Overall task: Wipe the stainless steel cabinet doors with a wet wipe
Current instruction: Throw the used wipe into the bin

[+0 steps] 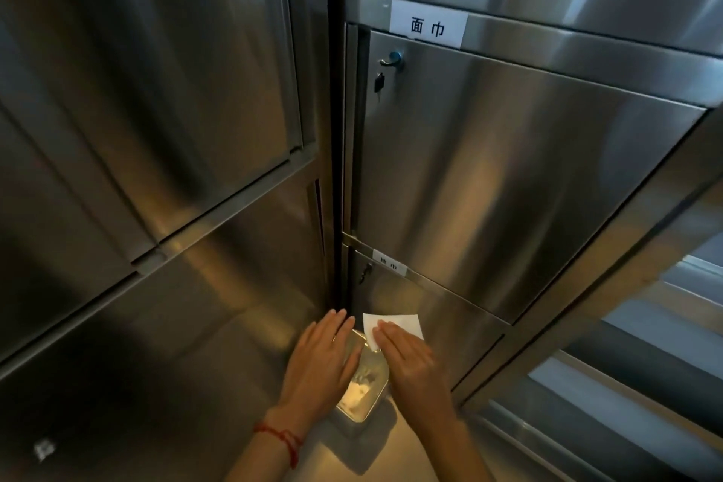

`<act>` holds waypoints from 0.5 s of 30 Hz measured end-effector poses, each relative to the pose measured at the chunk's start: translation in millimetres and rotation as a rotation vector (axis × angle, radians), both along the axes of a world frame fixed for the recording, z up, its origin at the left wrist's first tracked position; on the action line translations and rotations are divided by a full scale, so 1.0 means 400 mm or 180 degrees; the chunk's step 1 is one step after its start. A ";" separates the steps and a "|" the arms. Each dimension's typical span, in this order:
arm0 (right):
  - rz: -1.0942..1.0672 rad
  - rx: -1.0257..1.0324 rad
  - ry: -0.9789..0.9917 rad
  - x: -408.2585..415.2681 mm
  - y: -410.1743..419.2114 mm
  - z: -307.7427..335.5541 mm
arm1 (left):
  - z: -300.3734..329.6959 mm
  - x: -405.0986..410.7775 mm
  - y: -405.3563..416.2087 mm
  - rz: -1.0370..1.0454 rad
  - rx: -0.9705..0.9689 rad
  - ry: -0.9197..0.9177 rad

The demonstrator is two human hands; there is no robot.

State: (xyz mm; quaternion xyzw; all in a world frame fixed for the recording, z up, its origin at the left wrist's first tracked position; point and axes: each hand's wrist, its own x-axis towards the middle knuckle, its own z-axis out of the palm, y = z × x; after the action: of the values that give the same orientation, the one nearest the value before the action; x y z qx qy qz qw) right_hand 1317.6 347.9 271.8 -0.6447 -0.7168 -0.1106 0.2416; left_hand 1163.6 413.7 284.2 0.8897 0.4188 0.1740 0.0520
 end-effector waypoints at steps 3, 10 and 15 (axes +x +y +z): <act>0.0102 -0.0033 0.0025 0.008 0.036 -0.044 | -0.045 0.002 0.034 0.0051 -0.0122 0.0043; 0.0482 -0.0115 -0.0046 0.034 0.107 -0.186 | -0.162 0.018 0.084 0.0175 -0.0335 0.0043; 0.0600 0.0208 -0.0021 0.050 0.149 -0.309 | -0.274 0.017 0.113 0.0099 -0.0449 -0.0030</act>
State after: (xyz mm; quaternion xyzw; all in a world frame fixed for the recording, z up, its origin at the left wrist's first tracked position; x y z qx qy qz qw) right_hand 1337.8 407.7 148.1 -0.5657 -0.7711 -0.1129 0.2694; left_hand 1170.5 459.0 174.7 0.8764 0.4436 0.1490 0.1139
